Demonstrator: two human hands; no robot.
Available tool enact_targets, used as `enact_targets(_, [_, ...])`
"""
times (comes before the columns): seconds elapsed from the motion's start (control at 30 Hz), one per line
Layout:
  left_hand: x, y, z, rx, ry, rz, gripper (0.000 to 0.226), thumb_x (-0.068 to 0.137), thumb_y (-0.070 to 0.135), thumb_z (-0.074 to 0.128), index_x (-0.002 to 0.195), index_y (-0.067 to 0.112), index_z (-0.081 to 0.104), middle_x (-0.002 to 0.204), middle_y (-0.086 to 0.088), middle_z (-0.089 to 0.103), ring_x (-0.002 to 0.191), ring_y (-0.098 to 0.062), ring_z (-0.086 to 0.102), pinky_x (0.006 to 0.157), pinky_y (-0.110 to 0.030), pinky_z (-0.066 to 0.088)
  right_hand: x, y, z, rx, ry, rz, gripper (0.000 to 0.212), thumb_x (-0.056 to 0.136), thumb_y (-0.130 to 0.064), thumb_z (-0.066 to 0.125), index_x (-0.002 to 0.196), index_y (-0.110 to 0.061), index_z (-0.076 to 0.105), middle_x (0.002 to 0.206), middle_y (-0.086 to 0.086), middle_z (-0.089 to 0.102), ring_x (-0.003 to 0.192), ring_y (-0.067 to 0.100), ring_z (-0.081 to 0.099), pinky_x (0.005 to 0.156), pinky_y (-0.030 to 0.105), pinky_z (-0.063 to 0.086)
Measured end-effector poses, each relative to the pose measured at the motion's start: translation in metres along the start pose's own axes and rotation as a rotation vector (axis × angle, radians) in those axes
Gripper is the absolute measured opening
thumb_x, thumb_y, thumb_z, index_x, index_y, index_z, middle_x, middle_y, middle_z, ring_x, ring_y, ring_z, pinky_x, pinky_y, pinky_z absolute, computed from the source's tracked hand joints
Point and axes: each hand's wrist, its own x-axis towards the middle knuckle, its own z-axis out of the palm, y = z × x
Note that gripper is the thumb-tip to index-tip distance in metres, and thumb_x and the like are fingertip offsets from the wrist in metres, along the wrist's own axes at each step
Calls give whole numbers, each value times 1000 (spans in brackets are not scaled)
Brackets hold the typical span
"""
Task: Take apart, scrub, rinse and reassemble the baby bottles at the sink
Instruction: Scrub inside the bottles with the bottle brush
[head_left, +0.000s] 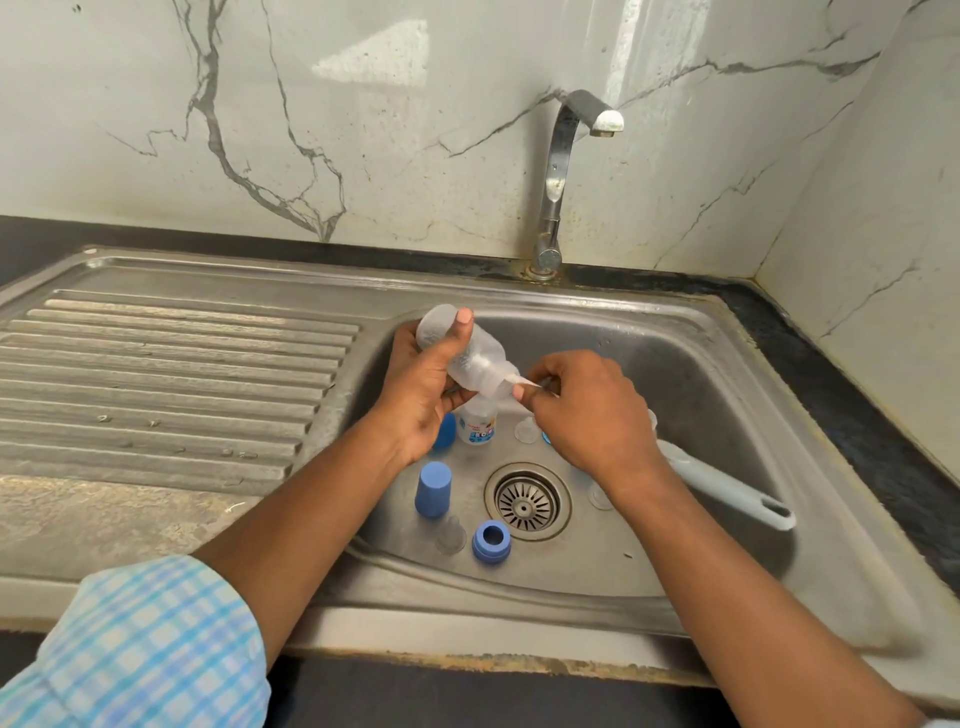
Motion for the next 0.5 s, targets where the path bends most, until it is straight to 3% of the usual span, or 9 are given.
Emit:
enact_targets(0.13, [12,9,-13,-121,69,7,48,90,20,69,131,6,49,121,-19,65,100,-28,70,67,-36,60,3,4,-9,7,2,-16,23,83,-38,77,96,-29,60,84,-8,60,78,14,59,62,29,42])
enact_targets(0.2, [14,12,-16,-170,95,-10,40,92,16,65,129,7,51,123,-18,64,104,-29,68,67,-38,60,5,4,-9,-15,-7,-41,20,85,-38,75,88,-27,58,80,-8,59,75,13,57,58,28,40])
enact_targets(0.33, [17,12,-22,-336,130,-67,39,97,15,57,134,4,49,126,-17,63,105,-29,68,66,-38,60,9,9,-5,10,-53,-40,23,90,-42,69,82,-22,61,76,-3,67,69,16,64,65,34,53])
enact_targets(0.4, [18,15,-25,-440,93,-70,43,96,12,57,137,2,48,126,-18,64,106,-31,68,69,-40,61,10,12,-6,-30,-70,-45,27,93,-45,63,81,-21,63,76,-2,67,68,19,63,64,34,53])
enact_targets(0.5, [5,12,-14,-441,-59,-80,47,85,13,60,130,2,51,116,-17,67,104,-31,69,80,-44,61,9,11,-7,-49,-43,-40,36,98,-46,54,69,-25,54,65,-4,57,60,16,53,54,30,39])
